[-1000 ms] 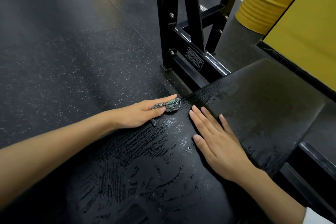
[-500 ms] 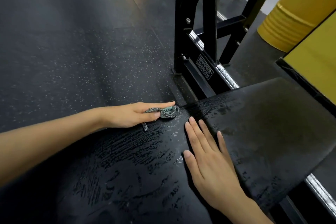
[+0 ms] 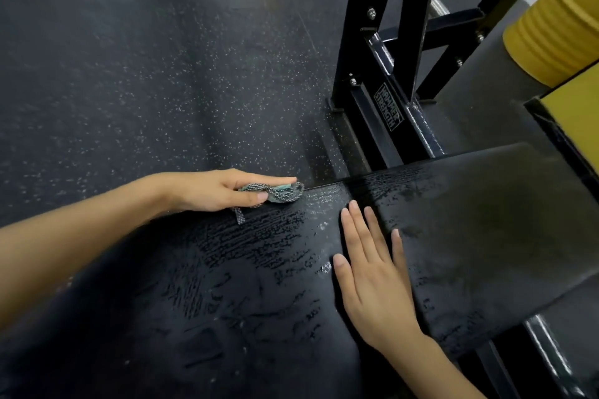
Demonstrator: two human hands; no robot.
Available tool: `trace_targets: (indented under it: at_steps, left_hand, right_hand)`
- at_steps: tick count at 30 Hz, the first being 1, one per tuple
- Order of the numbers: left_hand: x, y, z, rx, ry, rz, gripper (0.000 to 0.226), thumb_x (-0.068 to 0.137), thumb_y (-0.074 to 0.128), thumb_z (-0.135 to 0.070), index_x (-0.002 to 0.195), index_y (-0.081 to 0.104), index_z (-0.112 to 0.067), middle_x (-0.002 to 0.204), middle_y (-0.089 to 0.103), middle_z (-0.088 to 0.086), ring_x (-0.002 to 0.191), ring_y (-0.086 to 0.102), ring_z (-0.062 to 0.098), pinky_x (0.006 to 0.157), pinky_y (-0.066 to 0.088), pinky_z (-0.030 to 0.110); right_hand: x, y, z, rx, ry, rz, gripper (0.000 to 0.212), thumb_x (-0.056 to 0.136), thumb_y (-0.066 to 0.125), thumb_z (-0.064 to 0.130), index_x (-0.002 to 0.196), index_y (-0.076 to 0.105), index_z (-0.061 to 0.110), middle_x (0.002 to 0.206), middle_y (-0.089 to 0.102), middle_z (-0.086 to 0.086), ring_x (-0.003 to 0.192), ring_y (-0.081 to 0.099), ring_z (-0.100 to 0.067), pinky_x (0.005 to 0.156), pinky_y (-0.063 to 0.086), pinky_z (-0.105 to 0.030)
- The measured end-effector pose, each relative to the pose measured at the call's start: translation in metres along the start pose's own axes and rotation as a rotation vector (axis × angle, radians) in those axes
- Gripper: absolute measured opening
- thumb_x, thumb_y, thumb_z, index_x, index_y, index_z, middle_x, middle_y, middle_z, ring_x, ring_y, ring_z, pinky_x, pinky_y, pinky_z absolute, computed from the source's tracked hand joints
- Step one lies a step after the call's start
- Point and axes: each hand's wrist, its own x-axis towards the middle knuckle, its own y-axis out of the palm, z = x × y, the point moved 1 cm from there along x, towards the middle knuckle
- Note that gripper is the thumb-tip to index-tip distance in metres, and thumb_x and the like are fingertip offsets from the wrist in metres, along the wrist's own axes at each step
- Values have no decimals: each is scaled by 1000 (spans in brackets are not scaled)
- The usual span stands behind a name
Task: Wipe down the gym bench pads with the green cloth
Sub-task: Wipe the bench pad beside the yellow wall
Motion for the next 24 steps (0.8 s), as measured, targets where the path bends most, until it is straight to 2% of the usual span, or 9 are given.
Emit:
trace_targets:
  at_steps: [3,5,7,9,10,12,15,18,24]
  left_hand:
    - [-13,0,4,-11,-25,-24,49,95,45,-47,140,34,-63,148,33,-39,139,27,-15,121,21,29]
    - [-15,1,7,4,-10,-43,47,95,46,-59,140,34,-64,149,33,-38,140,28,-13,123,18,31]
    - [-16,3,8,-5,4,-70,60,81,49,-78,138,34,-66,148,35,-38,140,29,-13,122,17,30]
    - [-17,5,5,-9,2,-68,68,72,51,-86,135,35,-68,147,35,-40,139,28,-14,121,17,26]
    - [-17,5,4,-10,1,-66,65,74,51,-83,135,35,-68,146,35,-41,139,28,-14,120,17,26]
    - [-17,6,3,-31,-32,-77,52,87,51,-66,137,38,-65,144,37,-41,138,30,-15,120,18,24]
    - [-18,5,-1,-42,-75,-83,48,93,48,-43,139,39,-55,141,38,-43,133,31,-20,115,21,14]
    - [-18,5,-4,-40,-74,-86,49,94,47,-40,141,39,-52,137,39,-47,130,34,-21,109,26,10]
    - [-17,7,-6,-100,-61,-108,50,94,50,-34,143,43,-43,139,49,-34,130,45,-11,114,32,17]
  right_hand:
    - [-1,-1,0,-10,-2,3,59,102,13,42,157,2,25,163,-7,14,150,-8,-8,119,-8,-40]
    - [-3,1,0,-6,5,-5,59,101,10,43,156,-2,27,162,-11,16,149,-12,-7,119,-9,-40]
    - [-2,2,1,-6,5,-23,59,102,11,43,157,0,26,163,-9,16,149,-11,-7,119,-8,-40]
    - [-4,4,2,-8,11,-47,58,102,14,41,157,5,25,163,-4,14,150,-7,-8,119,-5,-41]
    - [-4,5,2,-13,14,-62,58,102,15,41,157,6,24,164,-2,14,150,-5,-8,119,-3,-42]
    - [-5,7,3,-15,26,-78,58,103,17,40,157,8,23,164,0,12,151,-3,-9,119,0,-43]
    - [-6,11,11,-33,68,-96,58,103,18,38,157,12,20,164,5,8,151,1,-13,118,5,-47]
    - [-6,12,29,-45,112,-109,58,102,19,37,156,18,15,164,12,2,151,7,-20,117,9,-49]
    - [-22,19,76,5,151,-72,59,101,24,36,156,19,14,164,14,0,151,8,-21,116,9,-48]
